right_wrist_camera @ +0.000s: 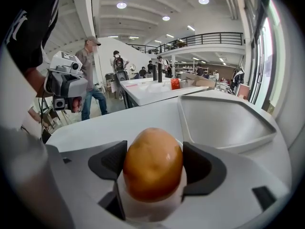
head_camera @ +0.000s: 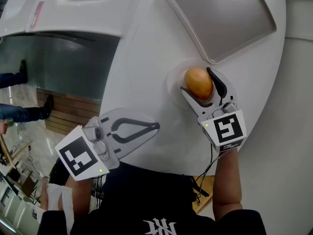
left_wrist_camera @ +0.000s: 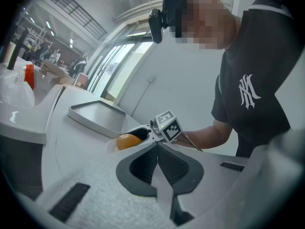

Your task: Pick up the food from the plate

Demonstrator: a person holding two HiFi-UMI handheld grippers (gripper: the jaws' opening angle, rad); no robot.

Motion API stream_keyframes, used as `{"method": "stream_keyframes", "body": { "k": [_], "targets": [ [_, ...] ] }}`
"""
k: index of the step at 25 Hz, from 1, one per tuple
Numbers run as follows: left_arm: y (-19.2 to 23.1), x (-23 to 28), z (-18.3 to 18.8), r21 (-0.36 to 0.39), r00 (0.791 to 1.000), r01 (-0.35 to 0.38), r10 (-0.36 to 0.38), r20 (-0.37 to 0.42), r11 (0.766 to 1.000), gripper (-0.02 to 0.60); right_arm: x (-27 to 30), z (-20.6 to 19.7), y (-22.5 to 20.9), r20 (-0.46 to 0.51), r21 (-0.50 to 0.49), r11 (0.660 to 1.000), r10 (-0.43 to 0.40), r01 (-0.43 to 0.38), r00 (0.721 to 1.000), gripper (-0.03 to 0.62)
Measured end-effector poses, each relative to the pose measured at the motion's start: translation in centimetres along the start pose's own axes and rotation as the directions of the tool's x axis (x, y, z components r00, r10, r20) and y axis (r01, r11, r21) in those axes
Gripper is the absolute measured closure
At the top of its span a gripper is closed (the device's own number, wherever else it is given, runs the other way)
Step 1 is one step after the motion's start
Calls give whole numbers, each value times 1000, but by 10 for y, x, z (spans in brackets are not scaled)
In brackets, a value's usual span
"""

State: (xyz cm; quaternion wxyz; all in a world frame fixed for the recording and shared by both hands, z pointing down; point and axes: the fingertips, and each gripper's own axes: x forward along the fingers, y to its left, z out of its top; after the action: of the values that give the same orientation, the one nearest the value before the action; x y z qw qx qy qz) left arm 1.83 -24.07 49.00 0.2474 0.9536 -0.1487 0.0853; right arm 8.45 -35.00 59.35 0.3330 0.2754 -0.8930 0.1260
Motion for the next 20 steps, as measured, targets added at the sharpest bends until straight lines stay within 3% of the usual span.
{"method": "stream_keyframes", "body": {
  "k": [9, 14, 20],
  "targets": [
    [-14, -8, 7, 39, 1000, -19, 19, 8, 999, 576, -24, 16, 1, 52, -15, 999, -39, 39, 998, 235],
    [-13, -11, 2, 15, 999, -52, 52, 16, 999, 575, -36, 35, 7, 118, -25, 999, -45, 48, 992, 236],
    [-49, -45, 36, 9, 992, -27, 25, 123, 1000, 575, -100, 100, 41, 216, -75, 993, -72, 91, 974, 237]
  ]
}}
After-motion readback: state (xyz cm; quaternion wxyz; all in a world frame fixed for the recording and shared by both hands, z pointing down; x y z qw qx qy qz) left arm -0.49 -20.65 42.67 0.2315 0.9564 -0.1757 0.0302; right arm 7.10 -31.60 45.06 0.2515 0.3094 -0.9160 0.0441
